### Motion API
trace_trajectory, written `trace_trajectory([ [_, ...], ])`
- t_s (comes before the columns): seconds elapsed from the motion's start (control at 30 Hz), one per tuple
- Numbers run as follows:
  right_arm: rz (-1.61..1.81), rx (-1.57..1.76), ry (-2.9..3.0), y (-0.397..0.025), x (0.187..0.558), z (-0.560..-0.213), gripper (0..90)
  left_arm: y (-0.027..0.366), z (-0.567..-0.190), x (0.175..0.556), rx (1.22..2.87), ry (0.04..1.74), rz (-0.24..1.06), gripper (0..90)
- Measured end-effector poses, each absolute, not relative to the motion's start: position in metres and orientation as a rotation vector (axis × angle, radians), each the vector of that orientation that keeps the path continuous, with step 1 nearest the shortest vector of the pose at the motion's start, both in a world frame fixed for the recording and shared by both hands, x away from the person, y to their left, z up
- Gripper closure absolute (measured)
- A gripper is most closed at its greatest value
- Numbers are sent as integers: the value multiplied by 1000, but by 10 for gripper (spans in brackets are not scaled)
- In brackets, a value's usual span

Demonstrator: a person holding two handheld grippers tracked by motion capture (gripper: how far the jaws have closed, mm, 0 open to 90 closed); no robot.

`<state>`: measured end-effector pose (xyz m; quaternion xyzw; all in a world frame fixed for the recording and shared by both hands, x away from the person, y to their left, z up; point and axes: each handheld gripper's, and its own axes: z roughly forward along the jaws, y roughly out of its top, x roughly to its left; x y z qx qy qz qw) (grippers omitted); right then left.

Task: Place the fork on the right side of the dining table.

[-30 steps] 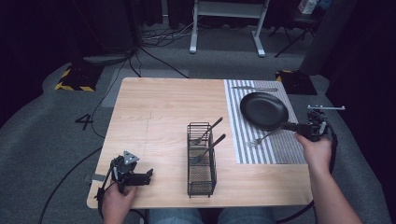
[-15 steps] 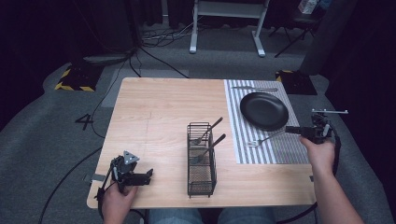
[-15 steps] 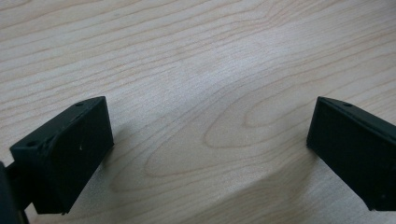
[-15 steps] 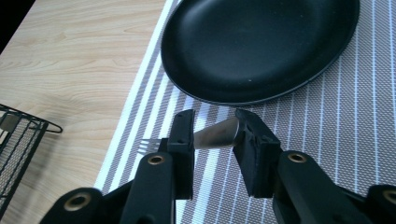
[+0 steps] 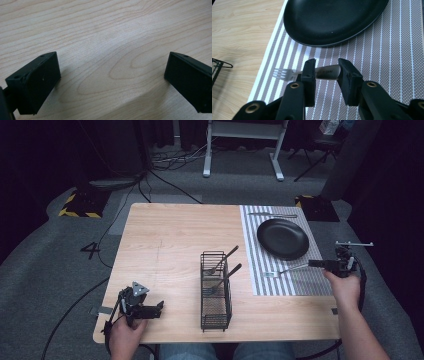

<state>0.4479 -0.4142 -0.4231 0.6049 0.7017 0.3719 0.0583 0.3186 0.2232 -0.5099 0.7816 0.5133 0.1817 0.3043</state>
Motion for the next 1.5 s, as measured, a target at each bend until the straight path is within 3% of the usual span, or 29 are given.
trace_trajectory([
  [1.13, 921, 1954, 2132, -436, 459, -463, 611, 223, -510, 319, 2070, 1360, 481, 5],
  [1.5, 971, 1912, 2114, -435, 458, -458, 603, 223, -510, 319, 2070, 1360, 481, 5],
])
